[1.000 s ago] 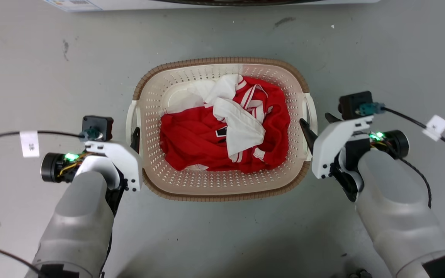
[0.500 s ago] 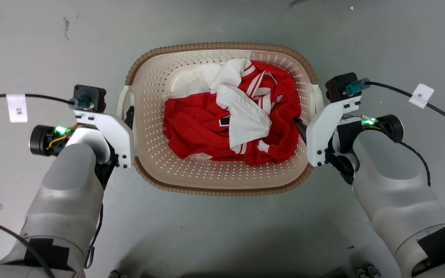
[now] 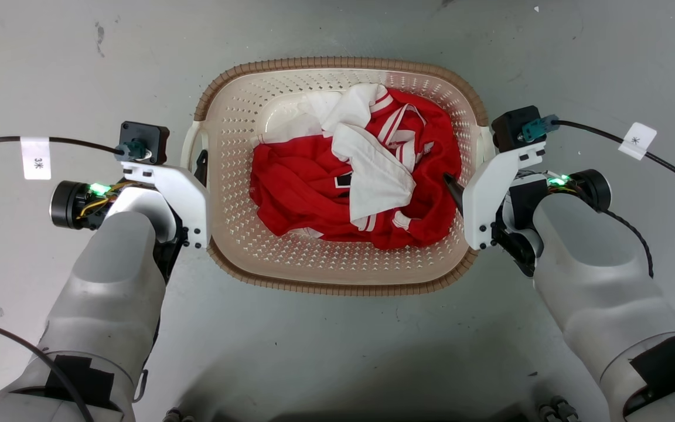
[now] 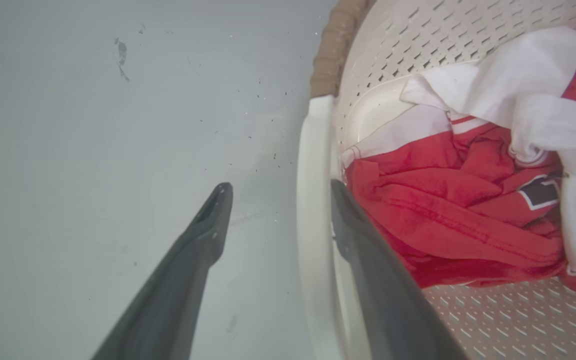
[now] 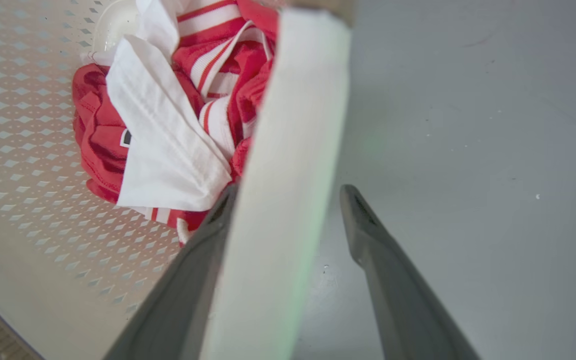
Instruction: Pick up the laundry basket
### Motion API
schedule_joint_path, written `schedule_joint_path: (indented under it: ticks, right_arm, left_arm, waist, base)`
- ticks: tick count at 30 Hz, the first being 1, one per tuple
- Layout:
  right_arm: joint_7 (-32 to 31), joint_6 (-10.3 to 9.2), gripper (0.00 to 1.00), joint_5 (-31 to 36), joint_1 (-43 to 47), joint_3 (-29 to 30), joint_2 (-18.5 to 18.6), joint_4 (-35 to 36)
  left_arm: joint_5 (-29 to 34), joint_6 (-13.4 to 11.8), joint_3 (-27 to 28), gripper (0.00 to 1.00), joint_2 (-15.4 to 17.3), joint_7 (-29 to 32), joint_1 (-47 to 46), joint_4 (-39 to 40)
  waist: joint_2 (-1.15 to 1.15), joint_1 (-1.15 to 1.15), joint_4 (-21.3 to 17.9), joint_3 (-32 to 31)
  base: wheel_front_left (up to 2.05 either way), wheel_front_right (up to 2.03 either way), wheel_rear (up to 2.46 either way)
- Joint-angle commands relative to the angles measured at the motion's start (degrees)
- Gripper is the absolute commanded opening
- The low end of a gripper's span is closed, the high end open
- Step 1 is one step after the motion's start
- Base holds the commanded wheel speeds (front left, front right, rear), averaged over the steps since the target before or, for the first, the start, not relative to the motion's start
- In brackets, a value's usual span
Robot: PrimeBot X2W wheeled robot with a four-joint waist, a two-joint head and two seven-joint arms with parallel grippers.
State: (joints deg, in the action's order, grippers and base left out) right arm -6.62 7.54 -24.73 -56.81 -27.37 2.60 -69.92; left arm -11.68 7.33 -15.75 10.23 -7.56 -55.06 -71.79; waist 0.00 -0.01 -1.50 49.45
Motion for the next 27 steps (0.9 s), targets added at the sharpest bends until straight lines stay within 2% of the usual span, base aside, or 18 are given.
schedule_joint_path:
  ticks: [1, 2, 3, 17, 27]
  right_arm:
    - [-0.21, -0.10, 0.42, -0.08, -0.83, -0.40, 0.51, -0.36]
    - [-0.22, -0.10, 0.00, -0.13, -0.96, -0.75, 0.51, -0.52]
    - [-0.16, -0.11, 0.00, -0.11, -1.11, -1.07, 0.51, -0.63]
    - [0.47, 0.30, 0.00, -0.33, -0.09, -1.61, 0.46, -2.85]
    - [-4.15, 0.29, 0.00, -3.55, 4.76, -3.56, 0.48, -2.82]
  left_arm:
    - [-0.18, 0.19, -1.18, 0.50, -2.45, 1.63, 0.89, -1.15]
    - [-0.59, 0.19, -1.67, 0.15, -2.49, 1.84, 0.91, -1.13]
    - [-1.20, 0.19, -2.10, 0.00, -2.49, 1.91, 0.94, -1.06]
    - [-7.98, 0.01, -8.13, 0.00, 0.63, 2.71, 2.52, 0.51]
    - [-14.20, 0.01, -13.83, 0.00, 1.56, 6.52, 6.30, 2.73]
  waist:
    - [0.00, 0.01, -0.02, 0.03]
    - [0.00, 0.01, -0.04, 0.10]
    - [0.00, 0.01, -0.06, 0.16]
    - [0.00, 0.01, -0.22, -2.65]
    - [0.00, 0.01, 0.26, -13.47]
  base:
    - [0.00, 0.00, 0.00]
    - [0.00, 0.00, 0.00]
    - [0.00, 0.00, 0.00]
    - [0.00, 0.00, 0.00]
    - [0.00, 0.00, 0.00]
